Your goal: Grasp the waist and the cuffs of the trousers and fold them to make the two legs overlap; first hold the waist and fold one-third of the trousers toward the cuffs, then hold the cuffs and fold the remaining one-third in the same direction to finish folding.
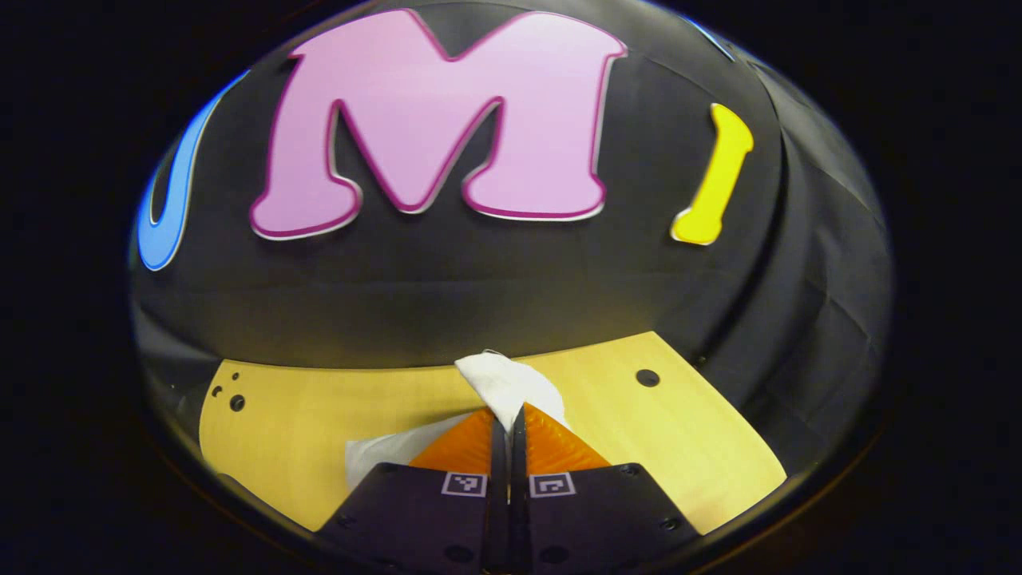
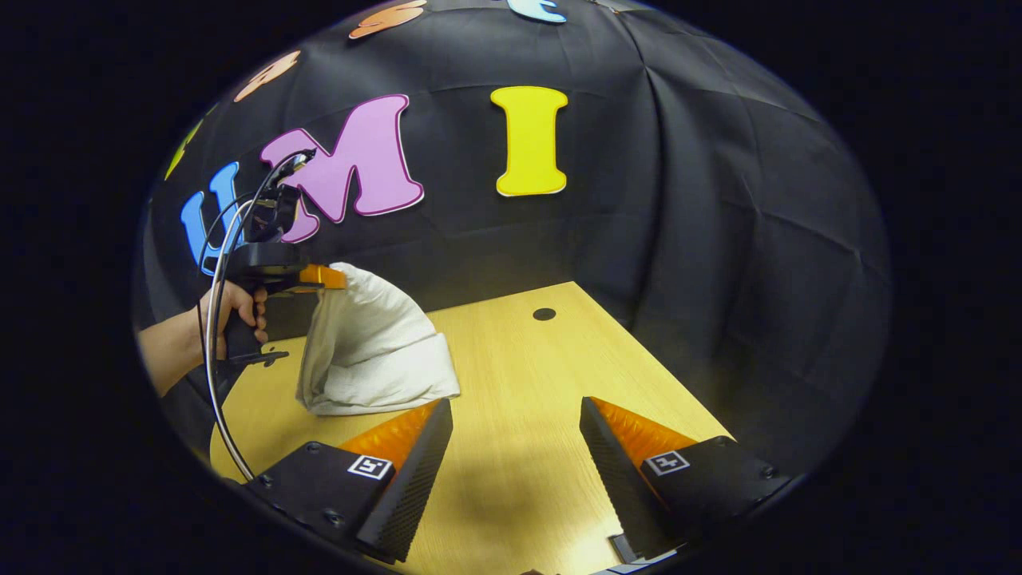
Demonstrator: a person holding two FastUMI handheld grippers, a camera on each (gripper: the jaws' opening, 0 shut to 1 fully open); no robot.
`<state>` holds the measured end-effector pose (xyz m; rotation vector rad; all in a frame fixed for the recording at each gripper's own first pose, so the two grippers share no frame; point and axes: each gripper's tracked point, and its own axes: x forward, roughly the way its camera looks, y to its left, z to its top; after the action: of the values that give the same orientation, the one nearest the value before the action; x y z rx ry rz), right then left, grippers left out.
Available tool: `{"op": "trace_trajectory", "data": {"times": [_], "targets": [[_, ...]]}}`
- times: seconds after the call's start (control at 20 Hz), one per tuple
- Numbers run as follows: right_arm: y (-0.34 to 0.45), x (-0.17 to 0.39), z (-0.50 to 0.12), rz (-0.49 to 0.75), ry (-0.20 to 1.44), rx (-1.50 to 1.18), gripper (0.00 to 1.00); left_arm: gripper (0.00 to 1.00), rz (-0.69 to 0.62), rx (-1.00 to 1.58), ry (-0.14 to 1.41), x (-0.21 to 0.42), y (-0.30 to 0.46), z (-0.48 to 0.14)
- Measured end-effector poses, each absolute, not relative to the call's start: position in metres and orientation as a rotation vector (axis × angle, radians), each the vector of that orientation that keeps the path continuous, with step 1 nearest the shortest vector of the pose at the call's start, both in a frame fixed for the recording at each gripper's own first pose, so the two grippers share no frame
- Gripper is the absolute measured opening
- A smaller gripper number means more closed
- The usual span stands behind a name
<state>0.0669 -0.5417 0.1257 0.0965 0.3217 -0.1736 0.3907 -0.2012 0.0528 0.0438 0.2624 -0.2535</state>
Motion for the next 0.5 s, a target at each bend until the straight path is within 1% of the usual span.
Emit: {"op": "trace_trajectory", "data": {"times": [0.25,0.4,0.5], "targets": [[-0.561,0.064,0.118,-0.166,0.34,0.117,0.98,0.05,-0.253,0.007,0.334,0.379,-0.237,0.01],[-0.565,0.065,0.118,-0.13,0.344,0.122,0.98,0.06,-0.246,-0.041,0.387,0.373,-0.246,-0.024],[-0.568,0.064,0.118,-0.112,0.334,0.097,0.98,0.16,-0.24,-0.084,0.405,0.364,-0.248,-0.042]]}}
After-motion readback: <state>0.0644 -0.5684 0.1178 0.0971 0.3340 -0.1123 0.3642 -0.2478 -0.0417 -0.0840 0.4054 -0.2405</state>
